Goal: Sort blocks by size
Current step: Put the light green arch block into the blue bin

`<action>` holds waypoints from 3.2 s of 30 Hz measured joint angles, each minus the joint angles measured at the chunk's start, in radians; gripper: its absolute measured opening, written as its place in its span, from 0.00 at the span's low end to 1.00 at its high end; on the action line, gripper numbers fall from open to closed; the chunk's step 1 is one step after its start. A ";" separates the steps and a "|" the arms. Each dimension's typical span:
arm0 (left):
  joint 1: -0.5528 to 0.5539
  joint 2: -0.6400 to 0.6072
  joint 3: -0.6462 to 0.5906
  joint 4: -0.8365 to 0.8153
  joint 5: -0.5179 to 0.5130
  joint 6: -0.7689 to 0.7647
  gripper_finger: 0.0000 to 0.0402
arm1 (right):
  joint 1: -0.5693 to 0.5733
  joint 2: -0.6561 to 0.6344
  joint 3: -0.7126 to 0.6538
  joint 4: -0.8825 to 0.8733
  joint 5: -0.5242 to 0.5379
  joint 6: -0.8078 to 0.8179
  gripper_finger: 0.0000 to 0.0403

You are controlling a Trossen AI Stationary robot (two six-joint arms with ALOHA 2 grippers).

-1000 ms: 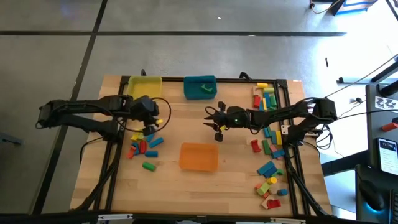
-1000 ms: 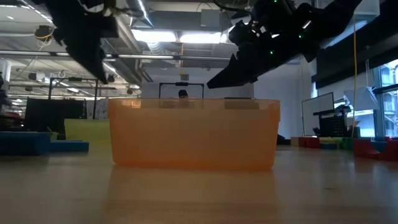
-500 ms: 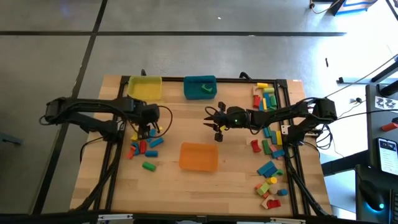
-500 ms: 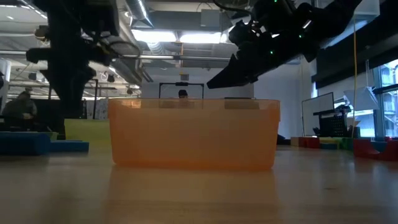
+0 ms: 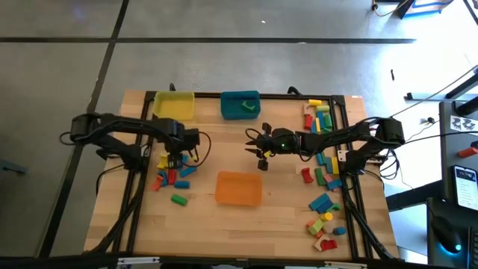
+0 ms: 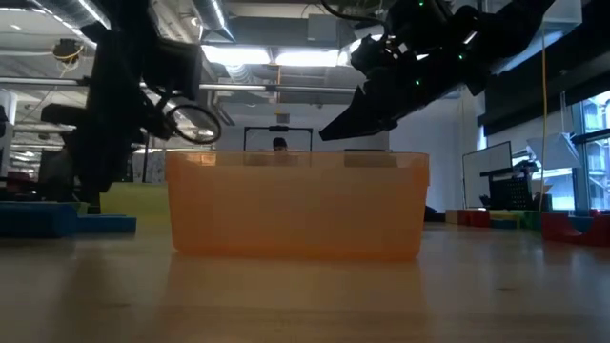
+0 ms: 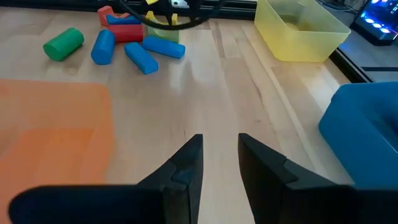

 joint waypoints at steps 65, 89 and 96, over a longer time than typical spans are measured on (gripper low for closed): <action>0.060 0.142 0.134 -0.101 0.005 0.132 0.09 | 0.000 -0.004 0.000 -0.038 0.006 0.002 0.25; 0.175 -0.032 0.216 0.519 -0.075 0.139 0.10 | 0.000 -0.298 0.001 -0.217 0.240 -0.024 0.25; 0.250 0.064 0.216 0.753 -0.068 0.147 0.11 | -0.005 -0.298 0.001 -0.091 0.355 -0.117 0.25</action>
